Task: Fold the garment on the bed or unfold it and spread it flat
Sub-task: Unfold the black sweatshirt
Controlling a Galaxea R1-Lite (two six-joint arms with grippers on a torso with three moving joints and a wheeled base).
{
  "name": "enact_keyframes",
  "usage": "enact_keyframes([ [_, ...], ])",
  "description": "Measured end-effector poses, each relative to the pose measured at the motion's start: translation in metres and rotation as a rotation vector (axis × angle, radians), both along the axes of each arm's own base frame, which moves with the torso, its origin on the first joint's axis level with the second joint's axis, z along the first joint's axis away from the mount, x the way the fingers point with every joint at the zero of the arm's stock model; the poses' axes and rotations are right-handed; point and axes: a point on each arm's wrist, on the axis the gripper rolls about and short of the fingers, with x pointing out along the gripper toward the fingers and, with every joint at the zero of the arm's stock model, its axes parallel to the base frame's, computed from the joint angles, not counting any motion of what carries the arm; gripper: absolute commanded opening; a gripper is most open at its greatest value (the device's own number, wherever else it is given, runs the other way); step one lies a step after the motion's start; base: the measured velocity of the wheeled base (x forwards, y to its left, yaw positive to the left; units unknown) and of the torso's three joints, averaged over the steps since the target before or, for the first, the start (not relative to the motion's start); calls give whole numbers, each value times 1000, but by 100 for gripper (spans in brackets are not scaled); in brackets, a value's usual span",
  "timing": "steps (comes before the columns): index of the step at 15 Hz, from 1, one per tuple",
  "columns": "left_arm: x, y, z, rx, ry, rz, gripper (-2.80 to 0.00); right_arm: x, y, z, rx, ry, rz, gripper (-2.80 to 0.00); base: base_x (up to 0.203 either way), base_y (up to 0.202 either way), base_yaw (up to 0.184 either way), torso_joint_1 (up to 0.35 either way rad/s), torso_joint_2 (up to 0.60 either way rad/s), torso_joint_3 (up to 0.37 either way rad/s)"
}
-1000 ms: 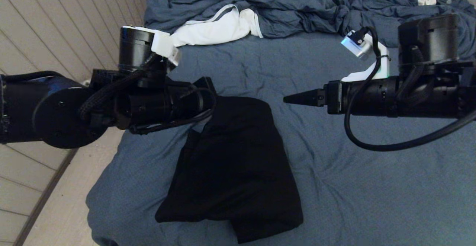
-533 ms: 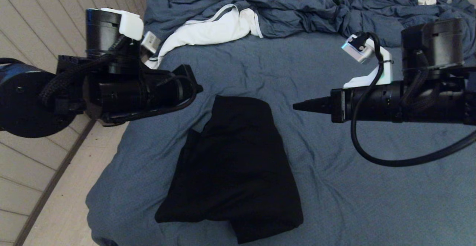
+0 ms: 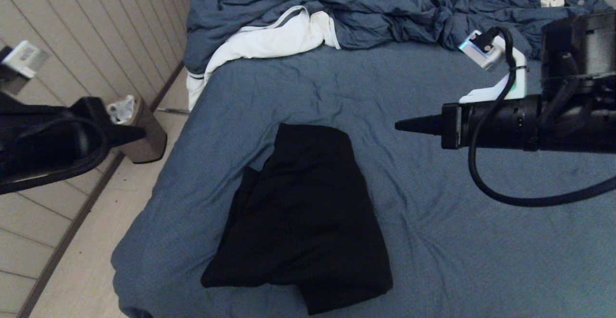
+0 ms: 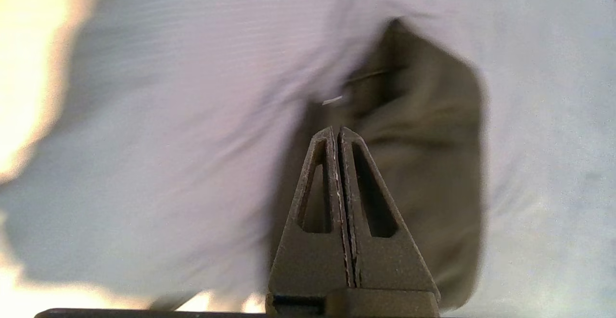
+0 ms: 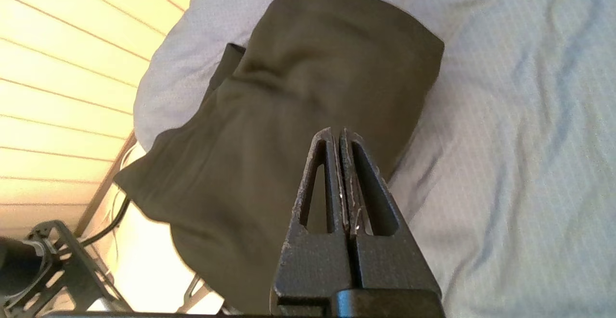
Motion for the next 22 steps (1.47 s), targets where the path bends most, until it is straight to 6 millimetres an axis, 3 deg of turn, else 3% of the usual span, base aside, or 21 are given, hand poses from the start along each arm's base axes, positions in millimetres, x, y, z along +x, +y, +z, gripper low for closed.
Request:
enact_keyframes([
  [2,-44,24,-1,25,3,64,-280,-13,-12,2,-1,25,-35,-280,0,0,0,0,0,0],
  [4,-91,39,-9,44,7,105,-280,-39,-32,3,-10,48,-123,-280,0,0,0,0,0,0],
  [6,-128,47,-35,69,39,153,-280,-73,-54,-12,-53,68,-290,-280,0,0,0,0,0,0],
  [8,-151,52,-62,101,41,230,-280,-115,-70,-30,-93,51,-454,-280,0,0,0,0,0,0],
  [13,-196,62,-102,258,-93,379,-280,-224,-97,-80,-151,-59,-771,-280,0,0,0,0,0,0],
  [16,-204,64,-123,311,-92,465,-280,-272,-102,-118,-184,-122,-864,-280,0,0,0,0,0,0],
  [19,-209,65,-125,308,-105,474,-280,-292,-101,-166,-201,-167,-891,-280,0,0,0,0,0,0],
  [22,-222,63,-123,341,-92,501,-280,-282,-99,-199,-184,-240,-853,-280,0,0,0,0,0,0],
])
